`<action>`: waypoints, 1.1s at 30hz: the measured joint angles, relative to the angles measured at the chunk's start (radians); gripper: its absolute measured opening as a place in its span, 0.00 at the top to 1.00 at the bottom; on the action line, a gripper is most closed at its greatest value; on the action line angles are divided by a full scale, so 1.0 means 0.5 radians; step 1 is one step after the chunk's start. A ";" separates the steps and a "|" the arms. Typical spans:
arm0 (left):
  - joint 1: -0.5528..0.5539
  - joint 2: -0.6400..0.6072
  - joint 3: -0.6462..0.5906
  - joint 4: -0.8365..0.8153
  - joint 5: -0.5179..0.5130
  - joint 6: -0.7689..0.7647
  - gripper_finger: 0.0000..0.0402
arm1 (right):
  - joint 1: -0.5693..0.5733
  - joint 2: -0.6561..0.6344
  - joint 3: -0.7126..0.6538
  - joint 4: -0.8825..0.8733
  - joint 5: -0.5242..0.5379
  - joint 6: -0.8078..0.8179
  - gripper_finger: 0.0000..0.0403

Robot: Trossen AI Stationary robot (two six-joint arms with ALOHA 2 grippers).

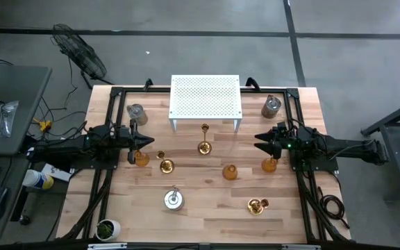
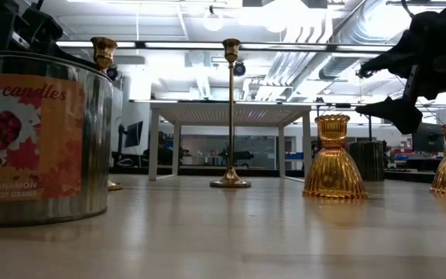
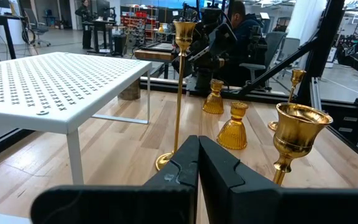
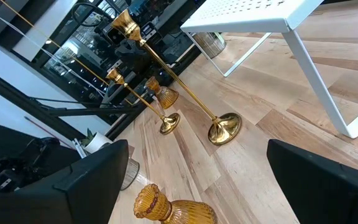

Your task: Pick & Place candle stick holders

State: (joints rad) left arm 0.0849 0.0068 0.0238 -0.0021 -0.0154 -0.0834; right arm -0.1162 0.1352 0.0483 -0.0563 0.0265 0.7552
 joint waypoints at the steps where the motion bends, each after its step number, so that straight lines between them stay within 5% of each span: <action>1: -0.001 0.000 0.000 0.000 0.000 -0.001 0.99 | 0.000 0.000 0.000 0.000 -0.001 0.000 0.07; 33: 0.000 0.000 0.000 0.000 0.000 -0.001 0.99 | 0.000 0.000 0.000 0.073 0.003 -0.045 0.07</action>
State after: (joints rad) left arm 0.0848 0.0071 0.0238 -0.0021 -0.0154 -0.0836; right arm -0.1162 0.1352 0.0485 -0.0197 0.0278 0.7327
